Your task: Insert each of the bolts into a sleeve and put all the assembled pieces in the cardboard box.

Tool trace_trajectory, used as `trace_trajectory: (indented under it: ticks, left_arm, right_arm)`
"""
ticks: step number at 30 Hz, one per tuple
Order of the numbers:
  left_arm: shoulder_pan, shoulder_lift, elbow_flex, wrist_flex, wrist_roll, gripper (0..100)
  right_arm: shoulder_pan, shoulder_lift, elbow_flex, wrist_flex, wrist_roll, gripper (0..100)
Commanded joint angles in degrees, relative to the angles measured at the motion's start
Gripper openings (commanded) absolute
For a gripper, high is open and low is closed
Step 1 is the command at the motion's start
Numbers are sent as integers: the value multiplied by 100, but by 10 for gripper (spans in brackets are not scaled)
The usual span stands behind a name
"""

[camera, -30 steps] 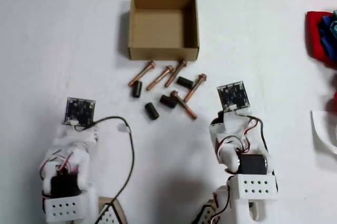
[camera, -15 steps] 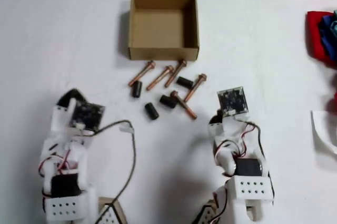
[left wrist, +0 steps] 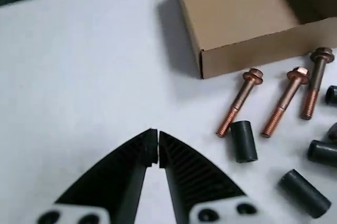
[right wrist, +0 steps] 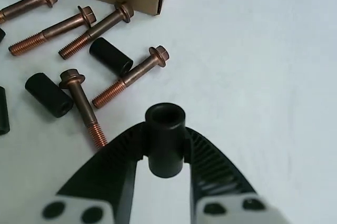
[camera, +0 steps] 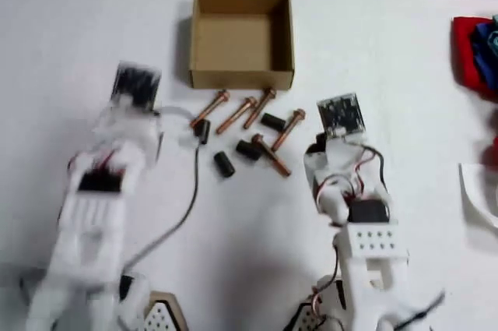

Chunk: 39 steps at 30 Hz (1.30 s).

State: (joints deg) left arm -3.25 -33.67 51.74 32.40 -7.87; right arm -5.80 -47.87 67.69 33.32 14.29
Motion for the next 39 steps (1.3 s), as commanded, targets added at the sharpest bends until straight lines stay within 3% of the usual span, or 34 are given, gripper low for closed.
trace_trajectory:
  ticks: [1,5,9,14,22,36,39]
  left_arm:
    - [352,1802,-1455,176,756,39]
    - [536,3042,-2413,176,1477,39]
    - [730,4105,-3266,299,1160,62]
    - [853,5222,-4347,703,879,192]
    - [985,6629,-6044,941,870,151]
    - [1116,8273,-8892,3429,835,156]
    - [1134,8527,-9411,3912,440,73]
  right_arm:
    - [4,804,-475,-470,-62,20]
    - [163,1420,-484,-1077,-264,20]
    - [514,1429,-510,-1059,-651,20]
    - [655,1332,-519,-971,-703,20]
    - [646,1332,-519,-980,-703,20]
    - [646,1332,-519,-980,-703,20]
    - [646,1332,-501,-980,-703,20]
